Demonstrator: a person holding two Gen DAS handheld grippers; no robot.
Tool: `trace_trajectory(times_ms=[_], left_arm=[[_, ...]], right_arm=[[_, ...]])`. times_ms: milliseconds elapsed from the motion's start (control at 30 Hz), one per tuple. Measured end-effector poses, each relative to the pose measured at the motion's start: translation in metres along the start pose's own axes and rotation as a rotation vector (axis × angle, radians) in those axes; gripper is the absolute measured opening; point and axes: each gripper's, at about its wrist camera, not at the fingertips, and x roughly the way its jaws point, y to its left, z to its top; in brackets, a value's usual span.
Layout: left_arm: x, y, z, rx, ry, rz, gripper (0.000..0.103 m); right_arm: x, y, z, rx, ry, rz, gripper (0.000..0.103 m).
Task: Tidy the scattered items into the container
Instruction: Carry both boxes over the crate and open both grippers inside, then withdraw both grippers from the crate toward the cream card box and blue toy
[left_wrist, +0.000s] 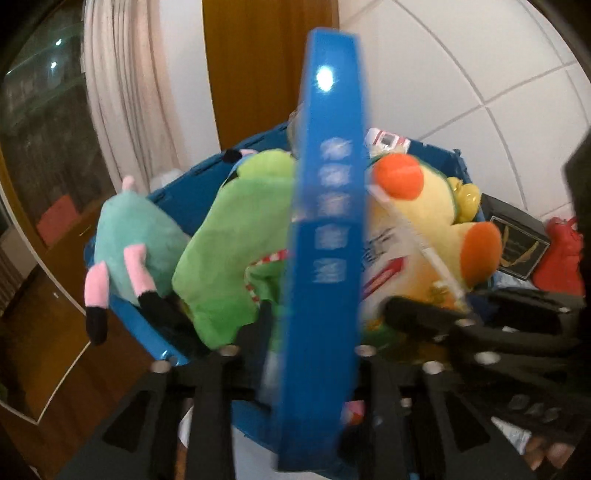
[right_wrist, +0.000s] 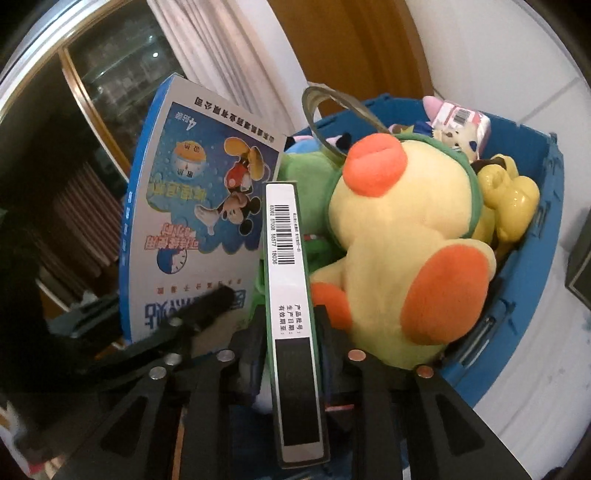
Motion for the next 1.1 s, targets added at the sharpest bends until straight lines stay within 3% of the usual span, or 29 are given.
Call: trace_trajectory(times_ms=[33, 67, 133, 167, 200, 233, 300, 567, 833, 1100], left_arm=[[-0.002, 0.002, -0.001, -0.004, -0.008, 0.011, 0.057], [-0.006, 0.004, -0.002, -0.008, -0.017, 0.021, 0.064], [-0.021, 0.006, -0.006, -0.02, -0.054, 0.027, 0.084], [-0.028, 0.008, -0.009, -0.023, -0.074, 0.03, 0.085], [-0.034, 0.007, -0.011, -0.02, -0.086, 0.034, 0.087], [-0.039, 0.006, -0.015, -0.017, -0.091, 0.032, 0.087], [-0.049, 0.002, -0.022, -0.012, -0.098, 0.029, 0.087], [-0.088, -0.015, -0.05, -0.026, -0.139, 0.047, 0.087], [-0.122, -0.043, -0.082, -0.053, -0.168, 0.028, 0.087], [-0.138, -0.108, -0.113, -0.035, -0.148, -0.045, 0.087]], right_arm=[[-0.003, 0.0, -0.001, -0.008, -0.005, -0.013, 0.032], [-0.008, 0.0, -0.003, -0.015, -0.013, -0.029, 0.035], [-0.019, 0.001, -0.007, -0.028, -0.029, -0.059, 0.057], [-0.027, -0.001, -0.009, -0.025, -0.046, -0.056, 0.065], [-0.033, -0.001, -0.011, -0.027, -0.057, -0.057, 0.08], [-0.04, -0.001, -0.013, -0.028, -0.069, -0.059, 0.083], [-0.052, -0.001, -0.017, -0.029, -0.088, -0.065, 0.083], [-0.095, -0.006, -0.046, -0.024, -0.14, -0.091, 0.102], [-0.135, -0.024, -0.083, 0.022, -0.184, -0.075, 0.103], [-0.183, -0.07, -0.136, 0.075, -0.179, -0.156, 0.103]])
